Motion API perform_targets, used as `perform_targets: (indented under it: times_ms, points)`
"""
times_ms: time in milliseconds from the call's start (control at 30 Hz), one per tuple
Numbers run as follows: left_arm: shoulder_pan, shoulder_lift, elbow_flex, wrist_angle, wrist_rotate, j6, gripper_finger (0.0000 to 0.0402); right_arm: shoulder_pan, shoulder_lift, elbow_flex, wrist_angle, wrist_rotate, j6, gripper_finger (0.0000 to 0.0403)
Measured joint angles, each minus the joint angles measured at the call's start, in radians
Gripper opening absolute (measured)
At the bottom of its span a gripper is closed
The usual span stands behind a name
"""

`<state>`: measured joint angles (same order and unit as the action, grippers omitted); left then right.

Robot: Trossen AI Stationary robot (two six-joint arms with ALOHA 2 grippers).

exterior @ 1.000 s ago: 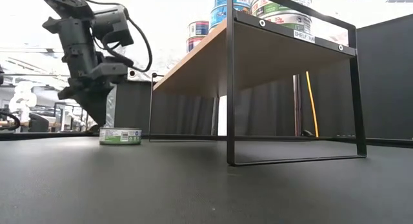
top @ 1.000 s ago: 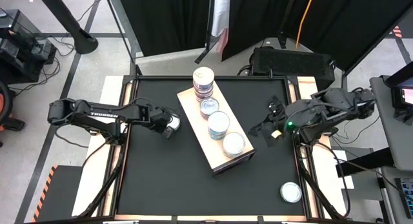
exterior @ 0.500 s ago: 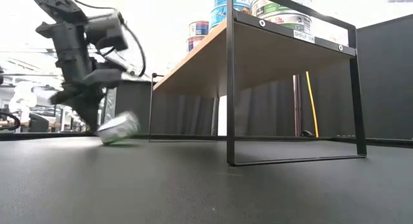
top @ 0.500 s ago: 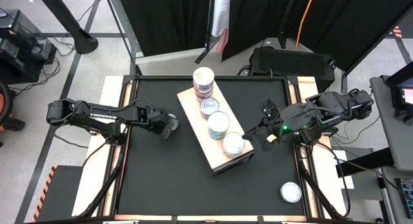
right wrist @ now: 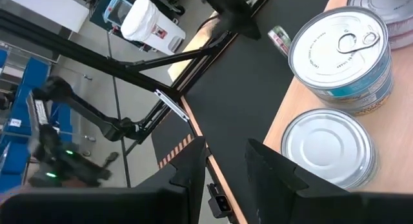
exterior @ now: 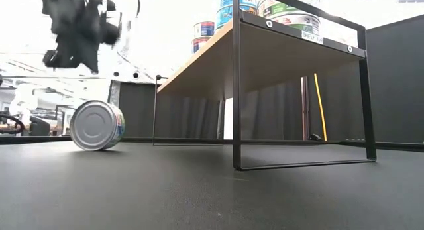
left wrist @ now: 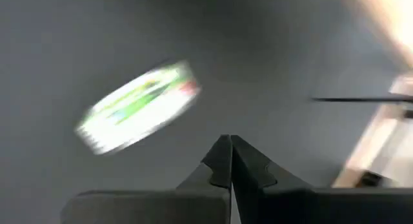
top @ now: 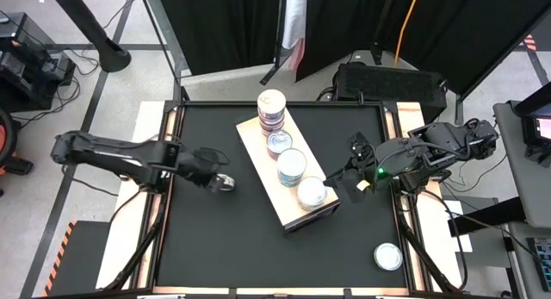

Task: Stack canned seafood by type on shelf
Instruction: Stack the green tuna can on top of the stacked green tuna can on the shelf

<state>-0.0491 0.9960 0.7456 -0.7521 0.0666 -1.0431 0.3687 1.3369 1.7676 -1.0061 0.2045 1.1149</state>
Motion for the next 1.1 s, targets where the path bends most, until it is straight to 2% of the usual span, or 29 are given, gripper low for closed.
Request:
perform_targets:
  times_ms: [167,233,333,433,533,667,833,1000,1100]
  points:
    - [-0.012,-0.063,0.083,-0.002,0.031,0.235,0.0018,-0.001,0.000,0.000,-0.002,0.002,-0.062,0.0100]
    - [-0.019,-0.066,0.084,-0.023,0.092,0.313,0.0046,-0.006,0.000,0.000,-0.002,0.002,-0.082,0.0100]
    - [-0.021,-0.044,0.083,-0.113,0.139,0.376,0.0113,-0.008,0.000,0.000,-0.006,0.002,-0.087,0.0100]
    - [-0.036,-0.034,0.082,-0.143,0.089,0.472,0.0194,-0.007,0.000,0.000,-0.008,0.002,-0.082,0.0100]
    - [-0.054,-0.034,0.082,-0.141,-0.017,0.591,0.0269,-0.007,0.000,0.000,-0.008,0.001,-0.073,0.0100]
    - [-0.065,-0.024,0.081,-0.228,-0.131,0.733,0.0335,-0.007,0.000,0.000,-0.008,-0.001,-0.077,0.0100]
    - [-0.064,0.001,0.076,-0.300,-0.156,0.870,0.0350,-0.007,0.000,0.000,-0.008,-0.001,-0.086,0.0100]
    - [-0.062,0.027,-0.003,-0.284,-0.168,0.928,0.0338,-0.007,0.000,0.000,-0.009,0.000,-0.107,0.0100]
    - [-0.047,0.071,0.002,-0.274,-0.201,0.925,0.0323,-0.007,0.000,0.000,-0.008,0.000,-0.114,0.0100]
